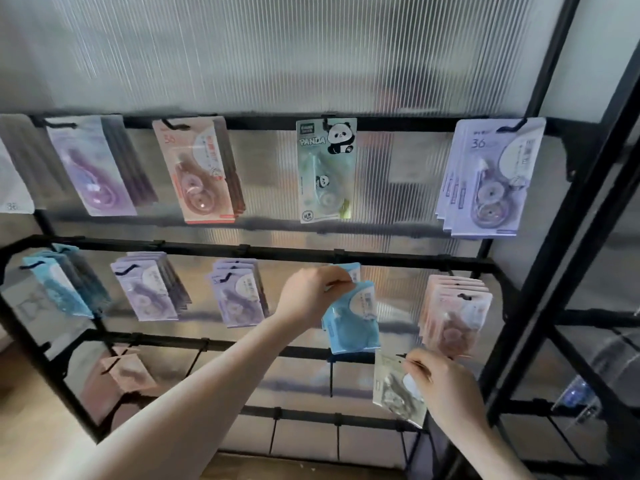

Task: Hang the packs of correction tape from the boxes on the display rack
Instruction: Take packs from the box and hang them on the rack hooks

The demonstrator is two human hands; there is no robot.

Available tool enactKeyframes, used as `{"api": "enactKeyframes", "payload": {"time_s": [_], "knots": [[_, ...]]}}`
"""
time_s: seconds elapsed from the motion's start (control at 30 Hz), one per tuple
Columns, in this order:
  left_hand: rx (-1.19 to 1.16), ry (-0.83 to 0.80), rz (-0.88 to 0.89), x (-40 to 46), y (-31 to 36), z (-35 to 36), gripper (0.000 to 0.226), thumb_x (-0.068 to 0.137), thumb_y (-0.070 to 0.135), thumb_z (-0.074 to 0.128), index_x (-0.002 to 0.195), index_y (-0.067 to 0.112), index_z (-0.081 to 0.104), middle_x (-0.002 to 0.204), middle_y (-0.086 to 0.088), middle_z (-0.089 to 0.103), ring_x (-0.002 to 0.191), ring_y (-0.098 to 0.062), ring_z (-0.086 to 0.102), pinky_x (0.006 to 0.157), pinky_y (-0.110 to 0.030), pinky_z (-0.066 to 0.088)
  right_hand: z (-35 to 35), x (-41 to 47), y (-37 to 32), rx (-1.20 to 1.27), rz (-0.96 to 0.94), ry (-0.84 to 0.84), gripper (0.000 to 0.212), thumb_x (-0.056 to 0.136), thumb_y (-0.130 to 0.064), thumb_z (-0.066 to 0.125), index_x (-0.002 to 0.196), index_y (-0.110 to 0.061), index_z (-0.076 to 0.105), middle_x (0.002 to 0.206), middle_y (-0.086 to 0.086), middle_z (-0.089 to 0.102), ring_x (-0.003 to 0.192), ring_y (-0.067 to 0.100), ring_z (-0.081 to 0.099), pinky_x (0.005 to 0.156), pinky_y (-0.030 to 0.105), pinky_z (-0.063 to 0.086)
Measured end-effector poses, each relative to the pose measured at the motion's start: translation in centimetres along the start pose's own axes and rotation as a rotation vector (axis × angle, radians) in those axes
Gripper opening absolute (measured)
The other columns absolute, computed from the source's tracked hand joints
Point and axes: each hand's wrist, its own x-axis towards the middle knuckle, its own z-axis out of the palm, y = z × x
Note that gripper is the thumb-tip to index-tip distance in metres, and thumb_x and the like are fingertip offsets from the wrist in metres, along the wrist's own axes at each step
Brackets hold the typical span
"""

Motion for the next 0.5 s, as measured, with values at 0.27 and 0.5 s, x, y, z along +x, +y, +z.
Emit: {"api": "enactKeyframes", "payload": {"time_s": [0.27, 0.5], "knots": [[0.042, -0.082, -0.050, 1.2, -0.8, 1.1, 0.020, 0.091, 0.027, 0.056, 0.099, 0.013, 0.068, 0.098, -0.003, 0.065, 0.081, -0.020, 0.062, 0.064, -0.039, 0.052, 0.5, 0.6, 0.1, -0.018, -0.041, 0.009, 0.022, 0.069, -0.011, 0.080, 0.066, -0.025, 0.064, 0.055, -0.016, 0.059, 0.045, -0.001, 0.050, 0.040, 0.010, 0.032], [0.006, -0.098, -0.021, 1.7, -1.8, 1.4, 0.020, 0.092, 0.019, 0.055, 0.097, 0.007, 0.069, 0.096, -0.007, 0.063, 0.082, -0.022, 0.059, 0.063, -0.029, 0.046, 1.0, 1.0, -0.1, -0.059, -0.091, 0.015, 0.024, 0.066, -0.011, 0.082, 0.065, -0.025, 0.063, 0.054, -0.014, 0.058, 0.045, 0.000, 0.051, 0.038, 0.019, 0.039]]}}
